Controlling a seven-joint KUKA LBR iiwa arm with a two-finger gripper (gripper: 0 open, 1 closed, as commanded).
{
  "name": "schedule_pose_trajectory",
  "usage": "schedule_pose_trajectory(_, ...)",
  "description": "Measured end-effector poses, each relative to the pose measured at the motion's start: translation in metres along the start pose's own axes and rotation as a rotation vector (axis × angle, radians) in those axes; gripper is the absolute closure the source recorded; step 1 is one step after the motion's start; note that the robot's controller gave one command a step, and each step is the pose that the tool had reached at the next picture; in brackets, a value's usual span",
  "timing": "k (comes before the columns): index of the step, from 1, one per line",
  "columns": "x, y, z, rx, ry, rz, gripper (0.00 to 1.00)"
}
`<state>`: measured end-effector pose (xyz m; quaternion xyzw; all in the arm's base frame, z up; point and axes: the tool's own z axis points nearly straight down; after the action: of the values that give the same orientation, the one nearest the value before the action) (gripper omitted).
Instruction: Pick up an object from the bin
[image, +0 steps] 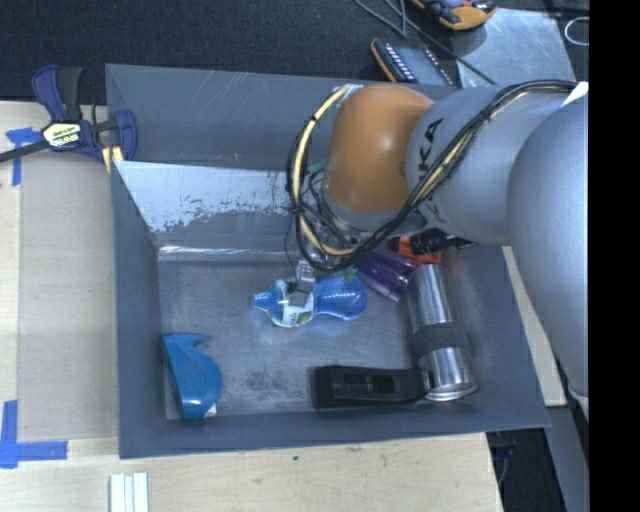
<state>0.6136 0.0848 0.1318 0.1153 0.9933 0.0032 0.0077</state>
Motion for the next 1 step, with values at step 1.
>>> schedule_pose_trajectory(1, 0.0098, 0.013, 0.0351, 0.001, 0.011, -0.135, 0.0)
